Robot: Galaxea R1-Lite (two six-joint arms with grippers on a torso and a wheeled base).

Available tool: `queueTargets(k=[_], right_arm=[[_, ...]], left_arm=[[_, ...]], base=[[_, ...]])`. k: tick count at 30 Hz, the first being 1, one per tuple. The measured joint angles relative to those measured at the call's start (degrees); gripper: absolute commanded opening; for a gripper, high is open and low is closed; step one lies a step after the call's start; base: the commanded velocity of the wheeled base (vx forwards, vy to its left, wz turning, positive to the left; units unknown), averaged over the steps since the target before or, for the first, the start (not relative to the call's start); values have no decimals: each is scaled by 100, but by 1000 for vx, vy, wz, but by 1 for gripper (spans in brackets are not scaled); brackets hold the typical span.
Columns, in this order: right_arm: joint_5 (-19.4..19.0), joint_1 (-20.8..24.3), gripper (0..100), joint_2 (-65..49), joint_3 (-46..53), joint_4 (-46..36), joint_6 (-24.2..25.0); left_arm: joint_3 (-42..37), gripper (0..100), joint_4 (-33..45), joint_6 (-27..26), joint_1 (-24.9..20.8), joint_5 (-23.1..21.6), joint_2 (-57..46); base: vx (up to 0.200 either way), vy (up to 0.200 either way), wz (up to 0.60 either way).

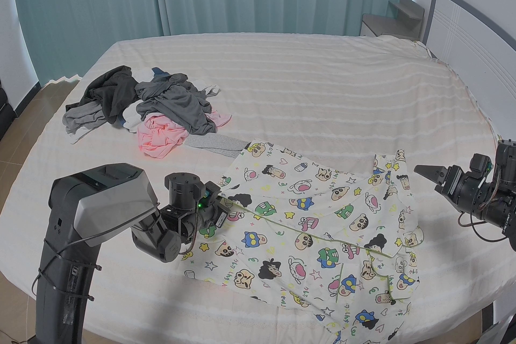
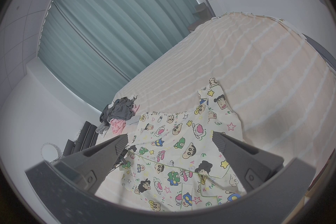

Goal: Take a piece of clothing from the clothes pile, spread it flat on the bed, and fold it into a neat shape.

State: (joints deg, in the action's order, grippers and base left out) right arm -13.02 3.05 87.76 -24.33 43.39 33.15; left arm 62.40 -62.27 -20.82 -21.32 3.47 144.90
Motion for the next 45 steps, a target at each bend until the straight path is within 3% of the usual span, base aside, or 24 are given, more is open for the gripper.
queueTargets(k=[9, 10, 22, 28, 30, 39, 43, 45], right_arm=[[0, -11, 100, -6, 46, 18, 7], [2, -11, 100, -9, 61, 18, 7], [2, -40, 100, -204, 291, -12, 11], [0, -62, 100, -328, 502, -22, -2], [-2, -66, 100, -378, 601, -20, -4], [-4, -60, 100, -551, 808, -20, -6], [-6, -55, 100, -625, 890, -17, -2], [-11, -55, 100, -658, 942, -22, 0]], left_arm=[[-138, 0, -5, 40, -43, 385, 23], [-152, 100, -5, 41, -37, 389, 28], [-645, 100, -148, 490, -32, 396, -195], [-1353, 100, -141, 1136, 46, 394, -788], [-1566, 100, -158, 1445, 143, 391, -1053], [-2059, 100, -547, 1732, 501, 464, -1568], [-2712, 100, -585, 2182, 464, 402, -1794], [-3134, 100, -600, 2694, 327, 344, -1937]], base=[[0, 0, 0], [0, 0, 0], [0, 0, 0], [0, 0, 0], [0, 0, 0], [0, 0, 0], [0, 0, 0], [0, 0, 0]])
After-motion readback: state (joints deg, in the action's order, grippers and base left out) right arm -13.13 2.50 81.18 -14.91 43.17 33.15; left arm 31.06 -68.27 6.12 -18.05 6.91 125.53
